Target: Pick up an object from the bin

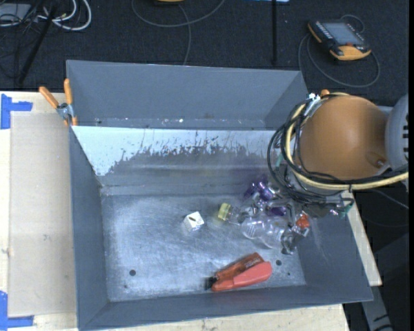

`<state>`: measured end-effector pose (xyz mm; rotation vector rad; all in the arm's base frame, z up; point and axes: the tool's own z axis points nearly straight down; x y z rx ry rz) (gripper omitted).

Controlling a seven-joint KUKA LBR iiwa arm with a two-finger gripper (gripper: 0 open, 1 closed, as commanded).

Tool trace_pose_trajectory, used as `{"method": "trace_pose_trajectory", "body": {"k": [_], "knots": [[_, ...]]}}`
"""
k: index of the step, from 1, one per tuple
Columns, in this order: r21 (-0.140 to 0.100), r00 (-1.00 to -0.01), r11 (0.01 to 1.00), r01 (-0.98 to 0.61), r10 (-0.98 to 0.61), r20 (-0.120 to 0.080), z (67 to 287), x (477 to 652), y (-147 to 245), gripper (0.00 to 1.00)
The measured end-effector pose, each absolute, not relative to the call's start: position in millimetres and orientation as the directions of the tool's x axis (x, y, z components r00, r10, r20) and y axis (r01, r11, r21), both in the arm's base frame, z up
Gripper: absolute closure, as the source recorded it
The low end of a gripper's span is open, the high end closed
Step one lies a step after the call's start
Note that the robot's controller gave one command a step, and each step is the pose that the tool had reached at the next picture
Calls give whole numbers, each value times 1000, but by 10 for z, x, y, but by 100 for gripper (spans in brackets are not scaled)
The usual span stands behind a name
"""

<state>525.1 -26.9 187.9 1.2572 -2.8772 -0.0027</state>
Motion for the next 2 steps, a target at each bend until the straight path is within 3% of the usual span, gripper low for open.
{"method": "trace_pose_trajectory", "body": {"k": [1,2], "knots": [[-3,-566,566,-825,-825,-3,1323,5224,-179,0],[3,-621,621,-784,-784,1,948,4927,-105,0]]}}
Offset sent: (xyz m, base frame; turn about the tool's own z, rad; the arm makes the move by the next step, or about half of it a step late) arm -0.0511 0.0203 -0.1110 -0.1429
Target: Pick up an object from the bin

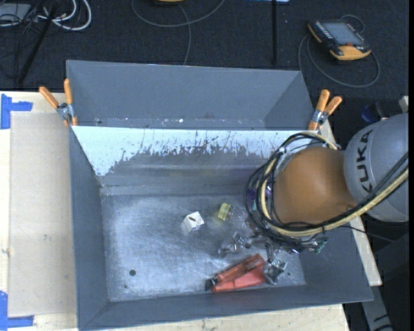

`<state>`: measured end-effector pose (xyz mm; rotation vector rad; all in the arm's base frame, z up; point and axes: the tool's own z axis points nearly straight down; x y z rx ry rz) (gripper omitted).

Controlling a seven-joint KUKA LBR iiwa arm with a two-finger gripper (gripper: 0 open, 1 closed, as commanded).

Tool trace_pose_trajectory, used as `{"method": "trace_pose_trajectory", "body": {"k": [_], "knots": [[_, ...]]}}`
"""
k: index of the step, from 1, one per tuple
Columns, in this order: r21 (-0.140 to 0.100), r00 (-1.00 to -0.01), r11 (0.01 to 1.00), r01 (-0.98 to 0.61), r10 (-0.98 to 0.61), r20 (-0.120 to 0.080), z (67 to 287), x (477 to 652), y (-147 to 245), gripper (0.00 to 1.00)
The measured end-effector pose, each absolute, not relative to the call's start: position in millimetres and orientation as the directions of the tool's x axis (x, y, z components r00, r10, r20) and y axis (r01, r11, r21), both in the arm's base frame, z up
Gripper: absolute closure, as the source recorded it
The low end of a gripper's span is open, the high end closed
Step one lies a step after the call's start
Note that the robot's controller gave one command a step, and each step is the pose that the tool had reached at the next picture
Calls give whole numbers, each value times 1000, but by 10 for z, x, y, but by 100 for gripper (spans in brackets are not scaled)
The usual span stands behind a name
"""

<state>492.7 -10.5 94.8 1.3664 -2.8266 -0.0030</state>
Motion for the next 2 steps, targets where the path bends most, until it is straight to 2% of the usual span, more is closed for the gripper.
{"method": "trace_pose_trajectory", "body": {"k": [1,2], "knots": [[-28,-270,271,-962,-963,-18,766,4925,-401,100],[-28,-270,271,-962,-963,-18,766,4925,-401,100]]}}
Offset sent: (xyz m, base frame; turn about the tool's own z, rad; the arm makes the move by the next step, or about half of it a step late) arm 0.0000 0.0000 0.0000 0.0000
